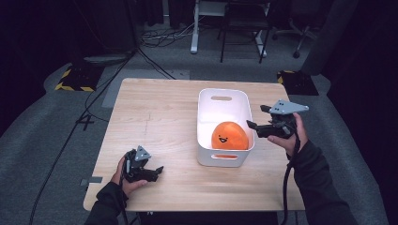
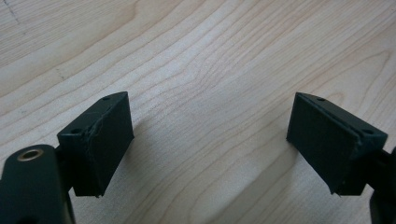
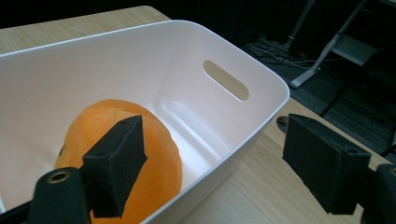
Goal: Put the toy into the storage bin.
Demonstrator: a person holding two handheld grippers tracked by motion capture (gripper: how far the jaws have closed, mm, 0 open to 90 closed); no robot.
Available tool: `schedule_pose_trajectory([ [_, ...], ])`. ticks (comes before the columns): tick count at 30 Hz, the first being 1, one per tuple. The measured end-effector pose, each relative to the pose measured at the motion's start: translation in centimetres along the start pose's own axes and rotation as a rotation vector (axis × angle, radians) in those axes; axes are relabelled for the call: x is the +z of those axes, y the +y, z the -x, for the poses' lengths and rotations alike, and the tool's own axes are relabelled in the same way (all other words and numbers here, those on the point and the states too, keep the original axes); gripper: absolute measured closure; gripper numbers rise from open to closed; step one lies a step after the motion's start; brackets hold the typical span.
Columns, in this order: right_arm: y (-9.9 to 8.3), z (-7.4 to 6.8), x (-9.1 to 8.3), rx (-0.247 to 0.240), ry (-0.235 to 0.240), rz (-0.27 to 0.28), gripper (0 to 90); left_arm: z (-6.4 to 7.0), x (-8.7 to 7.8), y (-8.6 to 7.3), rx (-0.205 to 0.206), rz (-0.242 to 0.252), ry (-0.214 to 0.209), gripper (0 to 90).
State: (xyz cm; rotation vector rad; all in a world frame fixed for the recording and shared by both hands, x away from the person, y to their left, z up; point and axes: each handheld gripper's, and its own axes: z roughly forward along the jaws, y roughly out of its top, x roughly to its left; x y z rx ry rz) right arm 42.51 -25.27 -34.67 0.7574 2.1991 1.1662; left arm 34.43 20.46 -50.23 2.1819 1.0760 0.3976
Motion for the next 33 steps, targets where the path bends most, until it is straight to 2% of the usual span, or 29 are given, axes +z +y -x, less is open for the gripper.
schedule_pose_trajectory([
  [19, -1.0, 1.7, -1.2, 0.047, -0.057, 0.01, 21.6, 0.0, 0.0, 0.0, 0.0, 0.0, 0.0, 14.8],
  [22, -1.2, 2.1, -1.4, 0.091, -0.073, 0.015, 21.4, 0.0, 0.0, 0.0, 0.0, 0.0, -0.001, 14.8],
  [28, -2.2, 2.9, -1.7, 0.111, -0.106, -0.004, 21.6, 0.0, 0.0, 0.0, 0.0, 0.0, 0.0, 14.8],
  [33, -3.2, 3.3, -2.0, 0.119, -0.109, -0.02, 22.0, 0.0, 0.0, 0.0, 0.0, 0.0, 0.0, 14.8],
])
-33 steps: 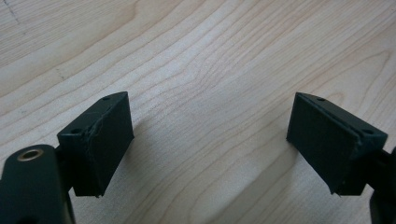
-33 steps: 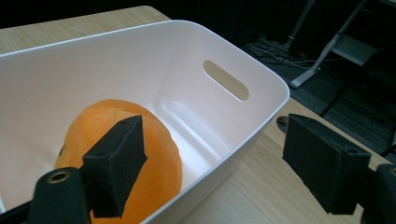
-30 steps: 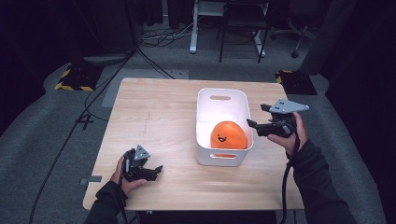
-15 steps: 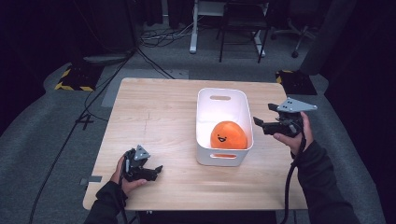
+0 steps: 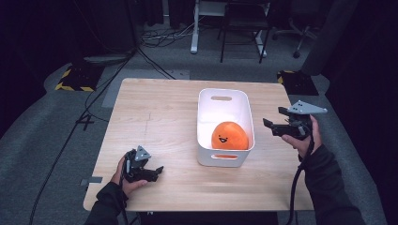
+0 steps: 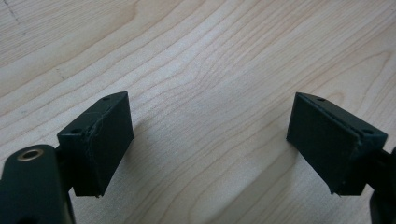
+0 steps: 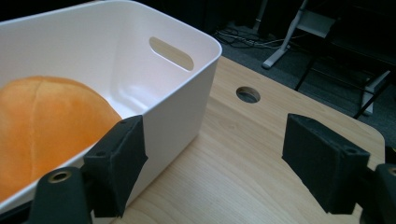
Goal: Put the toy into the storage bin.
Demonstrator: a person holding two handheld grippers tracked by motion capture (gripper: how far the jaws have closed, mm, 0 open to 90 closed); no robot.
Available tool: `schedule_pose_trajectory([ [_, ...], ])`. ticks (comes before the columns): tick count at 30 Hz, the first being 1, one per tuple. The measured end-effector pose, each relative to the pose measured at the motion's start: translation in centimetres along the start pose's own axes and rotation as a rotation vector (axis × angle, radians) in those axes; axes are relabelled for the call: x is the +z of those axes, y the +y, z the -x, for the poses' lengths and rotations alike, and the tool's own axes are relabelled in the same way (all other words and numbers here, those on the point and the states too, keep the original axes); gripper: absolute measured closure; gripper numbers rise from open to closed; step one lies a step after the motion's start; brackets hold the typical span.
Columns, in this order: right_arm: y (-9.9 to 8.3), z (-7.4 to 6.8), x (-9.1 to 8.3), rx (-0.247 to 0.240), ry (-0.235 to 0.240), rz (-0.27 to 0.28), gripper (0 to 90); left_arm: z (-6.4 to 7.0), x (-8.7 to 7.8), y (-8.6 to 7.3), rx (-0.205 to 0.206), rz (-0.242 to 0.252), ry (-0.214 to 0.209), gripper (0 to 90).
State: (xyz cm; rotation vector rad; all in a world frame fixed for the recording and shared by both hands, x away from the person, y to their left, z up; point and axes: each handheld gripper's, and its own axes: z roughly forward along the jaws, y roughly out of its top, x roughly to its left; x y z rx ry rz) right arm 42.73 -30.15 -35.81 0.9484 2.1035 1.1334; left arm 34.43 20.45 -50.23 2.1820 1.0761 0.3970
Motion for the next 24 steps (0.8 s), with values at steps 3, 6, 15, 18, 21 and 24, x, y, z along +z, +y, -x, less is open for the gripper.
schedule_pose_trajectory([
  [3, -0.5, 0.2, -0.2, -0.013, 0.002, -0.009, 21.9, 0.0, 0.0, 0.0, 0.0, 0.0, 0.0, 14.8],
  [6, -1.1, 0.2, -0.3, -0.013, 0.009, -0.016, 21.9, 0.0, 0.0, 0.0, 0.0, 0.0, 0.0, 14.8],
  [15, -3.0, 0.2, -0.6, -0.016, 0.044, -0.041, 21.9, 0.0, 0.0, 0.0, 0.0, 0.001, 0.001, 14.8],
  [18, -3.7, 0.2, -0.6, -0.021, 0.046, -0.059, 21.9, 0.0, 0.0, 0.0, 0.0, 0.001, 0.001, 14.8],
  [21, -4.5, 0.0, -0.5, -0.022, 0.045, -0.072, 22.0, 0.0, 0.0, 0.0, 0.0, 0.001, 0.001, 14.8],
  [24, -5.3, -0.1, -0.4, -0.021, 0.049, -0.085, 22.0, 0.0, 0.0, 0.0, 0.0, 0.001, 0.001, 14.8],
])
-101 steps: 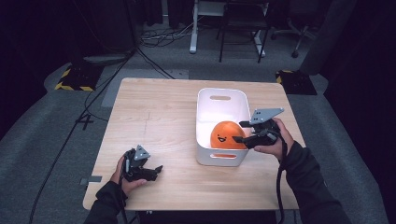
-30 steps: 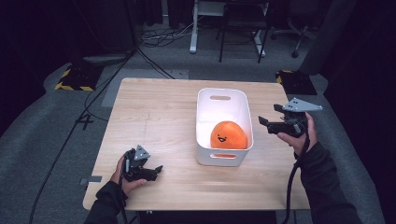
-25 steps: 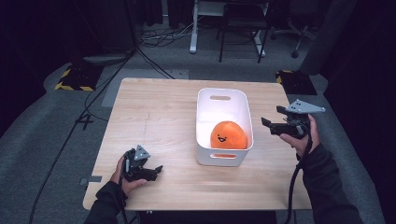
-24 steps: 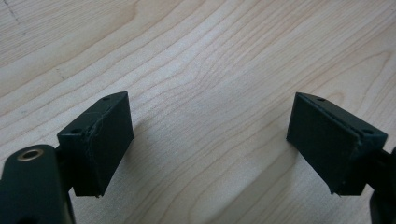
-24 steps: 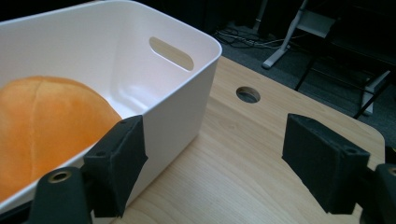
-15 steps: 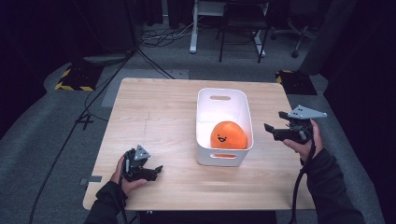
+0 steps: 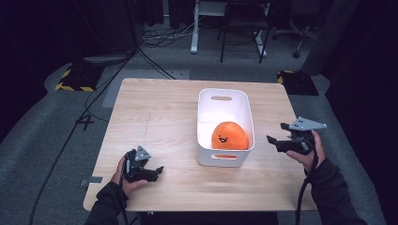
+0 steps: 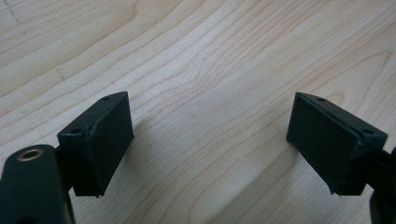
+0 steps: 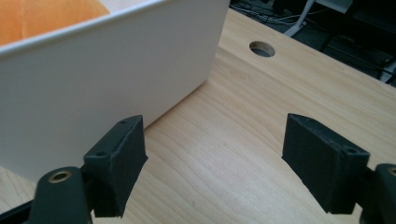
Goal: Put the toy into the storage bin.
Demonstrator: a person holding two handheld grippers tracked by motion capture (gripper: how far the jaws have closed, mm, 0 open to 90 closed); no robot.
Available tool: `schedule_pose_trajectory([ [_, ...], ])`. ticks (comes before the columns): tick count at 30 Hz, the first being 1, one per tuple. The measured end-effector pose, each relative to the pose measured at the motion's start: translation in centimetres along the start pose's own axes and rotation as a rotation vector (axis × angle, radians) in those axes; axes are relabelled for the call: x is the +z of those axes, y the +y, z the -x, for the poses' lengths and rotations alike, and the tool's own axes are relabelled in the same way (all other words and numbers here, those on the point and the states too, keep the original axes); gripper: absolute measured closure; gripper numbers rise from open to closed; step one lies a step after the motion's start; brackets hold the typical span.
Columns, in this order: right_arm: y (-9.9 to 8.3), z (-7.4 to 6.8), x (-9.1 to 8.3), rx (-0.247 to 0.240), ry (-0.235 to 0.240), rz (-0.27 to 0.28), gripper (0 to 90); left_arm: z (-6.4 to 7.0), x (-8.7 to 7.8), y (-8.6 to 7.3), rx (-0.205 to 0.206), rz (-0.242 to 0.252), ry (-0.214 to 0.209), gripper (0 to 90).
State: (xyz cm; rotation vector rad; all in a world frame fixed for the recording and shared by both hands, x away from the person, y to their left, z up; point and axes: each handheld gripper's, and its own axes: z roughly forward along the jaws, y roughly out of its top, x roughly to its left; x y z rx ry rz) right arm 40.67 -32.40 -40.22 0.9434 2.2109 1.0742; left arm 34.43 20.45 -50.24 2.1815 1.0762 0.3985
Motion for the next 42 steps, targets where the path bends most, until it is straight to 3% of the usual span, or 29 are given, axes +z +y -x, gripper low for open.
schedule_pose_trajectory([
  [23, -4.9, -1.5, 0.7, -0.028, 0.029, -0.099, 22.0, 0.0, 0.0, 0.0, 0.0, 0.0, -0.001, 14.8],
  [42, -8.3, -2.0, -0.5, -0.02, 0.043, -0.164, 21.8, 0.0, 0.0, 0.0, 0.0, -0.001, -0.001, 14.8],
])
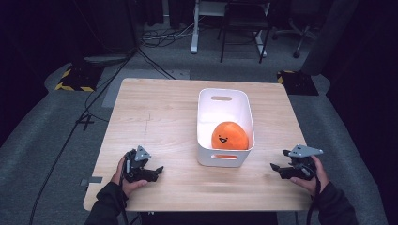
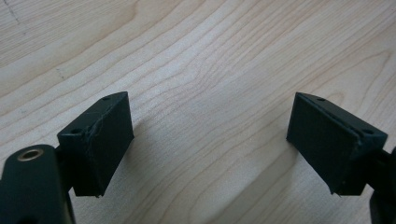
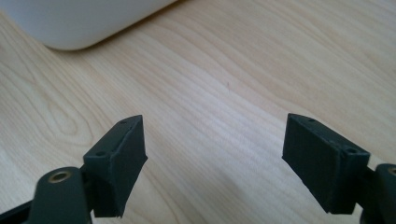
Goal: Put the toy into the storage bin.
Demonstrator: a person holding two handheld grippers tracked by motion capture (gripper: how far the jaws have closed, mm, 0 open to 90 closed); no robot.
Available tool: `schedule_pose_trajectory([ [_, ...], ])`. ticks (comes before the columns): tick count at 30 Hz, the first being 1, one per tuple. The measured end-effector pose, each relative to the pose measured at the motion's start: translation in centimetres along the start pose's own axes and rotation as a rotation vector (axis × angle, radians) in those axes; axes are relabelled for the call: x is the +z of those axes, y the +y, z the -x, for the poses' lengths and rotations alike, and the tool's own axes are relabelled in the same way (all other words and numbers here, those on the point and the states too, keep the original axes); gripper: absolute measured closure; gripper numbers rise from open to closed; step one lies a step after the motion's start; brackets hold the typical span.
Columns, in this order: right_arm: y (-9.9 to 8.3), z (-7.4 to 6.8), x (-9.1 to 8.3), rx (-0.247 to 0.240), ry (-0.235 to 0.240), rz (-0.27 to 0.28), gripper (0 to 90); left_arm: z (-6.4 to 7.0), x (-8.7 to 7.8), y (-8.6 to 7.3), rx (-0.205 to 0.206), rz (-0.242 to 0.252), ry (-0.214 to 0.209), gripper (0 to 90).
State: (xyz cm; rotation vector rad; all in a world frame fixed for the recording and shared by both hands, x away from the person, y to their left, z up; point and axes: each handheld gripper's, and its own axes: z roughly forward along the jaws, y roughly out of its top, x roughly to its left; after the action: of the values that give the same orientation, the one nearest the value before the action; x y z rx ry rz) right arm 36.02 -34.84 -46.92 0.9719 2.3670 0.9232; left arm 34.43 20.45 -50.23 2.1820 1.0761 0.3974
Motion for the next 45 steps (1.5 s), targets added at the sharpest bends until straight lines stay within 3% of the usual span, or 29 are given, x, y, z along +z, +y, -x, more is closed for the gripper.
schedule_pose_trajectory([
  [12, -2.8, 0.7, -0.4, 0.036, 0.007, -0.027, 21.4, 0.0, 0.0, 0.0, 0.0, 0.0, 0.0, 14.8],
  [27, -5.3, 2.1, -1.7, 0.102, 0.004, -0.009, 19.4, 0.0, 0.0, 0.0, -0.003, 0.003, 0.01, 14.8],
  [31, -6.3, 2.4, -1.9, 0.122, -0.016, -0.014, 17.4, 0.0, -0.1, 0.0, -0.004, 0.001, 0.009, 14.8],
  [32, -6.5, 2.4, -2.0, 0.146, -0.012, -0.008, 16.8, 0.0, -0.1, 0.0, -0.005, 0.001, 0.009, 14.8],
  [36, -7.2, 2.8, -2.0, 0.162, 0.002, 0.024, 14.8, 0.0, 0.0, 0.0, -0.006, 0.001, 0.005, 14.7],
  [45, -7.2, 2.9, -1.9, 0.16, 0.001, 0.028, 14.7, 0.1, 0.0, 0.0, -0.005, 0.002, 0.012, 14.7],
])
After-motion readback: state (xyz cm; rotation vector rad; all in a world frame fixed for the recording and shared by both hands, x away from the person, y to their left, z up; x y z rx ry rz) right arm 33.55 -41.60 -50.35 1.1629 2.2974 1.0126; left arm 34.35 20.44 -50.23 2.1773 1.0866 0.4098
